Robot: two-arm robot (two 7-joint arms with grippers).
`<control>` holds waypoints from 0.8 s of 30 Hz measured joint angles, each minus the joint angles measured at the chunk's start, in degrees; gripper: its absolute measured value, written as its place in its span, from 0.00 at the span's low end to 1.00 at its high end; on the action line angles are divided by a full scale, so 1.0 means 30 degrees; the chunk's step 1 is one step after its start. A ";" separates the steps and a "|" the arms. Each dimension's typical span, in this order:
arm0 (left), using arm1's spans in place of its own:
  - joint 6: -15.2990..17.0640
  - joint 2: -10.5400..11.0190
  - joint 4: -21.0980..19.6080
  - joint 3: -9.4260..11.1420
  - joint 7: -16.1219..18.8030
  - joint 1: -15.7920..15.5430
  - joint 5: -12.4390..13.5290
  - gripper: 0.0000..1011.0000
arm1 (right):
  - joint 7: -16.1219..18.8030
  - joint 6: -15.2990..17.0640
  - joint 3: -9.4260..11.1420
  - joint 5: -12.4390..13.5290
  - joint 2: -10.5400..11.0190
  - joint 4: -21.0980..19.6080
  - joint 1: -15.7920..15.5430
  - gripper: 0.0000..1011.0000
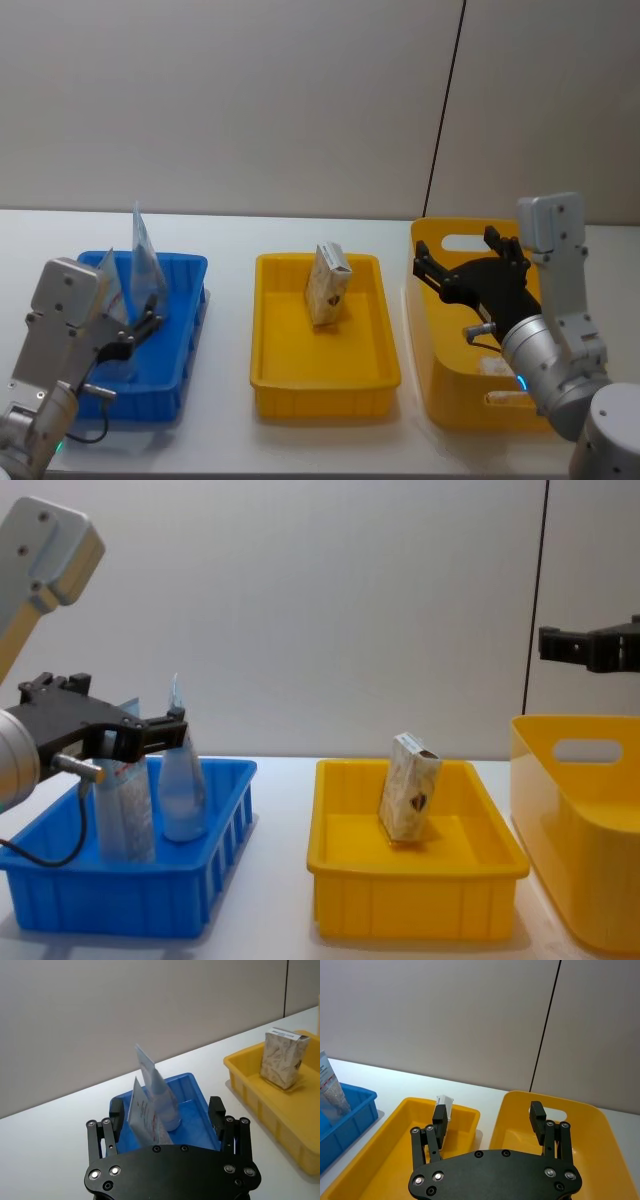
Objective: Bimanual collaborative sorting of washing and personal care products
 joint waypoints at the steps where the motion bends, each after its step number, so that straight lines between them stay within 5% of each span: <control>1: 0.0047 -0.0032 0.0085 -0.0063 0.0019 -0.0028 0.0002 0.99 | 0.0001 -0.0002 0.0000 0.0001 0.0000 -0.0002 -0.0001 0.99; 24: -0.0318 -0.1043 0.3053 -0.0784 -0.0575 -0.1193 -0.0562 0.99 | 0.0032 -0.0042 0.0001 0.0010 -0.0001 -0.0017 -0.0009 0.99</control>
